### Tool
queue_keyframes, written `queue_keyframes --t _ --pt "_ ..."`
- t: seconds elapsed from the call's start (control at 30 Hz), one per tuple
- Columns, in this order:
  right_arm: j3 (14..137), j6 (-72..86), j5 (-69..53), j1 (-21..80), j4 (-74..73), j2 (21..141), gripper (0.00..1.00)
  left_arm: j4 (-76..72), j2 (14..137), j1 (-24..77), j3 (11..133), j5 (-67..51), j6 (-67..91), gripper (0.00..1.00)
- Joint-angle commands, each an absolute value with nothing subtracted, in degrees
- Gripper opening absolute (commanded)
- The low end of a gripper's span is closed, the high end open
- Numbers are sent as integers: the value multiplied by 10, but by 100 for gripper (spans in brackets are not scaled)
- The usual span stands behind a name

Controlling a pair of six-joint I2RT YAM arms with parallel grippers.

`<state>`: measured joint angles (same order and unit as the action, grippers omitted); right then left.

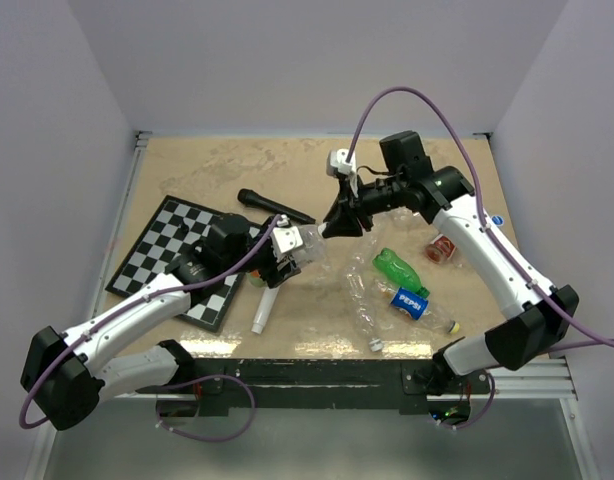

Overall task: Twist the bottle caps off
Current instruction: Unscrew the bottle cap from the plastic bottle.

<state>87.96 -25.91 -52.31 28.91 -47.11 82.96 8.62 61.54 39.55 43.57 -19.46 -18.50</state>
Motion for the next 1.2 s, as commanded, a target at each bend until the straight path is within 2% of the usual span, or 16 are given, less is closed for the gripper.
queue_keyframes --t 0.0,0.07,0.17,0.27,0.47,0.53,0.7,0.8,0.87,1.0,1.17 --pt "938 -534 -559 324 -649 844 0 54 599 390 437 -196 -189 0" --pt "948 -667 -538 333 -702 845 0 54 598 390 434 -198 -193 0" --pt "925 -793 -486 333 -677 825 0 54 596 390 431 -195 -201 0" --pt "899 -806 -440 336 -610 805 0 54 593 390 429 -191 -203 0" --pt "894 -743 -487 336 -585 801 1 53 592 390 427 -193 -203 0" --pt "882 -708 -507 337 -575 794 8 52 590 390 427 -194 -201 0" --pt "870 -622 -520 336 -562 778 55 50 589 390 427 -200 -200 0" --pt "885 -559 -495 332 -551 773 72 51 588 390 426 -200 -198 0" --pt "894 -552 -489 328 -563 762 79 51 586 390 425 -198 -199 0" --pt "896 -520 -490 307 -562 735 86 51 586 390 426 -194 -199 0" --pt "887 -478 -525 273 -549 710 88 50 586 390 425 -195 -199 0"
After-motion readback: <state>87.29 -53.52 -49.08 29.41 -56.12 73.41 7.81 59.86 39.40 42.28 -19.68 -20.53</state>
